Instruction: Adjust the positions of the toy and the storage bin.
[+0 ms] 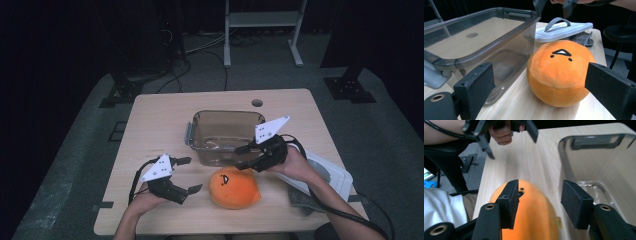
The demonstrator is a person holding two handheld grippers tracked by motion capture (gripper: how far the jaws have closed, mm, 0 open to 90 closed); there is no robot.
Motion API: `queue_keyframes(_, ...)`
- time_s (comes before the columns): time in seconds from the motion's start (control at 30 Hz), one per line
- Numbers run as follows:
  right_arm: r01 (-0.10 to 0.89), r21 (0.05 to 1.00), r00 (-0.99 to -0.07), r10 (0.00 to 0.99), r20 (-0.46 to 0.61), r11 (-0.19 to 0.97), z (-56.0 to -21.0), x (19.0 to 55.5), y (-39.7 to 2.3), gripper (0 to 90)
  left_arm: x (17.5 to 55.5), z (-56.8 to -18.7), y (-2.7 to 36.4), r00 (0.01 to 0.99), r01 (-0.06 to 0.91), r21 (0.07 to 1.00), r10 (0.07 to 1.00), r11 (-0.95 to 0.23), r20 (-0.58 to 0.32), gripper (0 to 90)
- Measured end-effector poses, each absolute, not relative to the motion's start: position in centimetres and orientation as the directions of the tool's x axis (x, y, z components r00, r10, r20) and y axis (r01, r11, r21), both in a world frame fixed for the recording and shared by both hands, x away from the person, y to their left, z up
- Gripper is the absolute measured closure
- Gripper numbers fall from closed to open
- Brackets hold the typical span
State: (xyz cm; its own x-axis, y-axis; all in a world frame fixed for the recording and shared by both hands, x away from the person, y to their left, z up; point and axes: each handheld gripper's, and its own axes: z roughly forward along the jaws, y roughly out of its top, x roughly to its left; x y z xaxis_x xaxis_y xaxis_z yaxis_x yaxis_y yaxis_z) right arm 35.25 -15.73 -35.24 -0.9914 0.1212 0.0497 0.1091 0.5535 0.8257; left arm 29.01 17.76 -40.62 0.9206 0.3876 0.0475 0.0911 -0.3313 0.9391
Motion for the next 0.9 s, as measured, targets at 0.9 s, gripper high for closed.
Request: queue_keyframes(0.9,0.151,0.829,-0.988,0.119,0.103,0.538,-39.9,32.7,-14.2,34.8,29.0,-40.6,17.8,0.921,0.088,0.940,0.387,-0.331,0.050,7.8)
